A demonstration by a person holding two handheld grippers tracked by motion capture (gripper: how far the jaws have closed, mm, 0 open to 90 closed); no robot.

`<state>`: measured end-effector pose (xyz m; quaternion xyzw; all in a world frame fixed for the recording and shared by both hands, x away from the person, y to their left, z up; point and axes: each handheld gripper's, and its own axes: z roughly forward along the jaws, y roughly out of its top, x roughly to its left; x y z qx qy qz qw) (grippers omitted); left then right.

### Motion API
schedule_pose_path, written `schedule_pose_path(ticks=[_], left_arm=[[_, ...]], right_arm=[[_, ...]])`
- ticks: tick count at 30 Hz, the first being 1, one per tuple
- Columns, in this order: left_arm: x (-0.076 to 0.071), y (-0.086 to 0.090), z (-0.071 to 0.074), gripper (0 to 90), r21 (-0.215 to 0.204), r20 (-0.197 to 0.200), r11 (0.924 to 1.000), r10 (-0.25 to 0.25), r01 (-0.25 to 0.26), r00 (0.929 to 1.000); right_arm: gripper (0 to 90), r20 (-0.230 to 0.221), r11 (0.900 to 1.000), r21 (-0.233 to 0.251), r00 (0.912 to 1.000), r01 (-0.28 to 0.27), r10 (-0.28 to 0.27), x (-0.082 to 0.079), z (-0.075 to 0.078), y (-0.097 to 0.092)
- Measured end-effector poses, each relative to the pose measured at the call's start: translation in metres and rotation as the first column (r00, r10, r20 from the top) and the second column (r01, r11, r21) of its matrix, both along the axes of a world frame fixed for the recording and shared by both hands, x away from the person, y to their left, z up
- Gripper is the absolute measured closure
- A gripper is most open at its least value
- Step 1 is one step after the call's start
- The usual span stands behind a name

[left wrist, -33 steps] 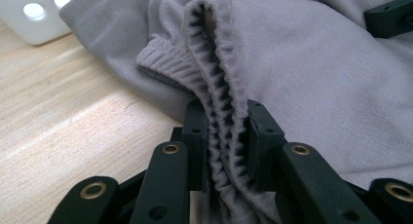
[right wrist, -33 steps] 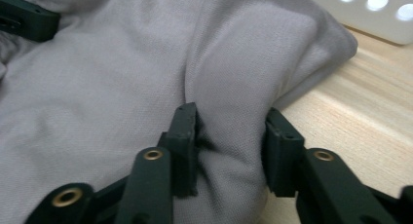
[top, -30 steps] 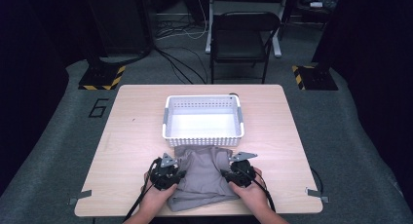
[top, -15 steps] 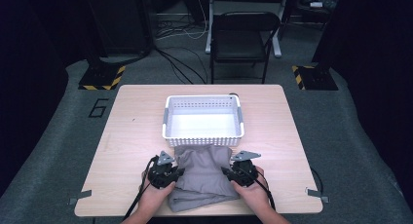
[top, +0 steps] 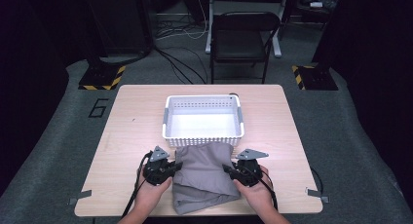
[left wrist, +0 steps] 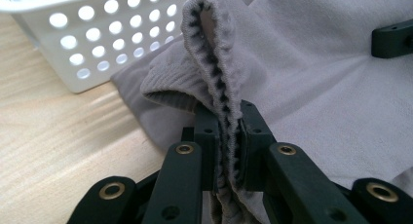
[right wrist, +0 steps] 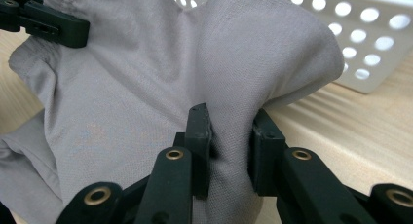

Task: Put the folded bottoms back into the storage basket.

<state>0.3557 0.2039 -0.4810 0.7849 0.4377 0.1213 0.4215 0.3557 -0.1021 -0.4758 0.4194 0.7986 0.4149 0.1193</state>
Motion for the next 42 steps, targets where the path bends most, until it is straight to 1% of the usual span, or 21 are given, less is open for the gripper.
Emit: schedule_pose_path(ticks=[2,6,8,9,12,15,17,18,20,21,22,23,24,27,30,31,35,36,38,39,42], left_arm=[[0.0,-0.003,-0.006,80.1,0.008,-0.044,1.0,-0.004,0.004,0.999],[-0.001,-0.006,-0.019,74.3,0.066,-0.083,0.9978,0.002,0.004,0.9965],[0.002,-0.006,-0.023,68.1,0.102,-0.061,0.9947,0.018,-0.012,0.998],[0.002,-0.006,-0.024,63.3,0.105,-0.047,0.994,0.036,-0.031,0.9982],[0.007,-0.004,-0.031,51.8,0.117,-0.049,0.9917,0.06,-0.054,0.997],[0.008,-0.007,-0.037,42.6,0.137,-0.047,0.9896,0.051,-0.044,0.9976],[0.008,-0.008,-0.038,37.3,0.17,-0.012,0.985,0.033,-0.03,0.9994],[0.008,-0.009,-0.039,34.0,0.17,-0.004,0.9851,0.029,-0.028,0.9996],[0.007,-0.01,-0.04,33.9,0.171,0.007,0.9848,0.03,-0.03,0.9995],[0.006,-0.012,-0.041,34.3,0.158,0.006,0.9864,0.043,-0.043,0.9991],[0.006,-0.012,-0.041,35.5,0.161,0.012,0.9866,0.027,-0.029,0.9996],[0.005,-0.014,-0.041,39.5,0.142,0.009,0.9896,0.024,-0.025,0.9997],[0.004,-0.016,-0.041,44.3,0.144,0.018,0.9894,0.014,-0.017,0.9997],[0.005,-0.019,-0.042,54.6,0.112,0.029,0.9936,-0.022,0.019,0.9993],[0.006,-0.018,-0.042,69.4,0.083,-0.001,0.9949,-0.057,0.057,0.9984],[0.006,-0.019,-0.041,70.6,0.072,-0.017,0.9959,-0.054,0.055,0.9984],[0.007,-0.019,-0.041,75.7,0.052,-0.042,0.9977,-0.041,0.043,0.9983],[0.008,-0.018,-0.04,76.2,0.062,-0.038,0.997,-0.043,0.046,0.9983],[0.007,-0.02,-0.039,77.0,0.046,-0.049,0.9985,-0.027,0.029,0.9985],[0.008,-0.018,-0.038,77.2,0.059,-0.049,0.9972,-0.042,0.045,0.9979],[0.007,-0.018,-0.034,77.6,0.049,-0.055,0.998,-0.037,0.039,0.9978]], right_arm=[[73.4,-0.011,0.9998,-0.017,0.9999,-0.006,0.006,0.0,-0.003,0.001],[73.0,-0.021,0.9993,-0.037,0.9997,-0.01,0.01,0.001,-0.009,0.003],[72.9,-0.023,0.9989,-0.044,0.9996,-0.015,0.014,0.002,-0.011,0.002],[72.8,-0.031,0.9992,-0.038,0.9995,-0.008,0.007,0.002,-0.011,0.002],[72.7,-0.037,0.999,-0.045,0.9993,-0.006,0.005,0.004,-0.013,0.001],[72.6,-0.041,0.9992,-0.04,0.9991,-0.007,0.005,0.005,-0.015,0.0],[72.4,-0.042,0.9991,-0.041,0.9991,-0.01,0.008,0.005,-0.015,0.0],[72.3,-0.043,0.9991,-0.042,0.999,-0.011,0.009,0.005,-0.015,0.001],[72.3,-0.043,0.9991,-0.041,0.9991,-0.01,0.008,0.005,-0.015,0.001],[72.2,-0.045,0.9993,-0.038,0.999,-0.007,0.006,0.005,-0.015,0.001],[72.2,-0.042,0.999,-0.043,0.9991,-0.009,0.007,0.005,-0.016,0.001],[72.1,-0.043,0.9991,-0.041,0.999,-0.008,0.006,0.005,-0.016,0.001],[72.2,-0.046,0.9993,-0.037,0.999,-0.002,0.0,0.005,-0.016,0.001],[72.1,-0.046,0.9992,-0.04,0.9989,-0.007,0.006,0.006,-0.017,0.001],[72.0,-0.048,0.9991,-0.041,0.9989,-0.008,0.006,0.006,-0.017,0.001],[72.0,-0.047,0.9991,-0.043,0.9989,-0.008,0.006,0.006,-0.017,0.001],[72.0,-0.051,0.9989,-0.046,0.9987,-0.01,0.008,0.006,-0.018,0.001],[72.0,-0.053,0.999,-0.045,0.9986,-0.008,0.006,0.006,-0.018,0.001],[72.0,-0.05,0.9991,-0.042,0.9987,-0.009,0.007,0.006,-0.017,0.0],[72.0,-0.049,0.9992,-0.038,0.9988,-0.009,0.007,0.006,-0.017,0.0],[72.0,-0.056,0.9995,-0.033,0.9985,-0.005,0.003,0.006,-0.017,0.0]])
